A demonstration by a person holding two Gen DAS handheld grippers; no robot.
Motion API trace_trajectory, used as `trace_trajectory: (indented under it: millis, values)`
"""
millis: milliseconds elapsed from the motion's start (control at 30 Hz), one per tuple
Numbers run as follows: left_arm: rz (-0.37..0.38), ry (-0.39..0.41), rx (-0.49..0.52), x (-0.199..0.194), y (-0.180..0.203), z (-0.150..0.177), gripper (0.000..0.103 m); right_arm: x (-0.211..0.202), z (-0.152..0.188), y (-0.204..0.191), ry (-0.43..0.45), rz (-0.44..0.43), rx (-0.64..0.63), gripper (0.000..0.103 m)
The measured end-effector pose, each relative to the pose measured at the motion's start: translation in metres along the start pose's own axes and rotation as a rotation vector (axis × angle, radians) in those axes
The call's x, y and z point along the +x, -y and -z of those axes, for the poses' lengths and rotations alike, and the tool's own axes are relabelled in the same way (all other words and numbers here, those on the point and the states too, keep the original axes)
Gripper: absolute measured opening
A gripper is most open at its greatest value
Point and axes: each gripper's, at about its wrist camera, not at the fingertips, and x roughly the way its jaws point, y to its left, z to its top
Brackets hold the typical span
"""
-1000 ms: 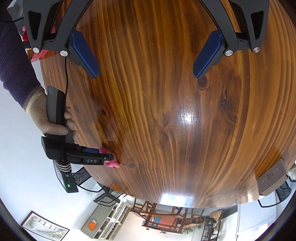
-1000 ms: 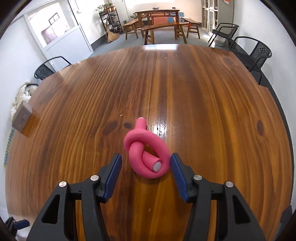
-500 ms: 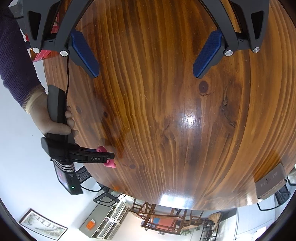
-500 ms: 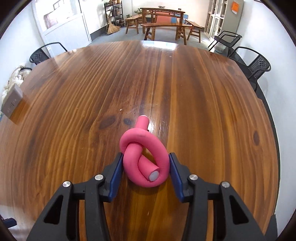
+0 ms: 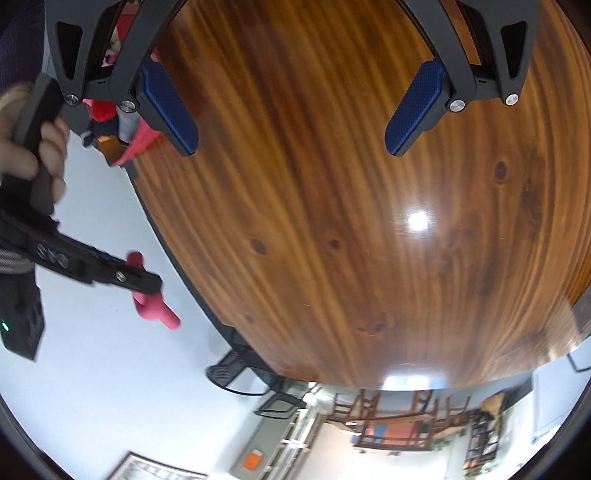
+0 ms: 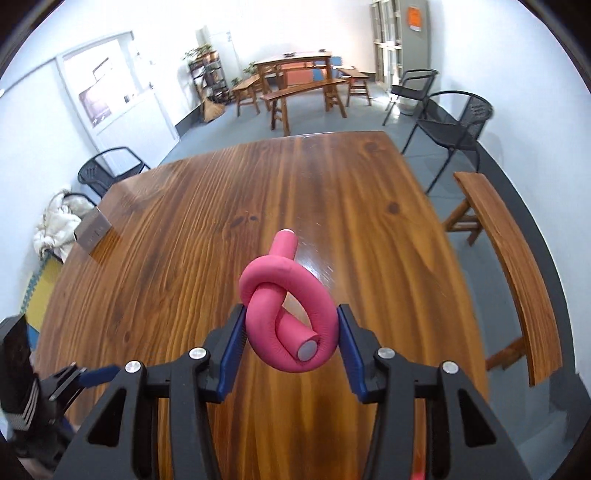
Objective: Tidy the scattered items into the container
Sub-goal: 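Carry the pink foam knot into the red-rimmed box with the right gripper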
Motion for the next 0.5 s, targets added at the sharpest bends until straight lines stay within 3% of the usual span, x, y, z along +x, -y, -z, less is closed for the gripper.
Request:
trace_trajectory:
  millis: [267, 400, 500]
  values:
    - [0.093, -0.038, 0.143, 0.004, 0.083, 0.018, 0.102, -0.118, 0.097, 0.073, 0.041, 0.137, 0.22, 0.052]
    - [0.119, -0.057, 0.19, 0.009, 0.118, 0.031, 0.102, -0.16, 0.148, 0.108, 0.025, 0.208, 0.317, 0.052]
    - [0.133, -0.072, 0.214, 0.013, 0.14, 0.044, 0.102, -0.177, 0.176, 0.124, 0.012, 0.216, 0.357, 0.052]
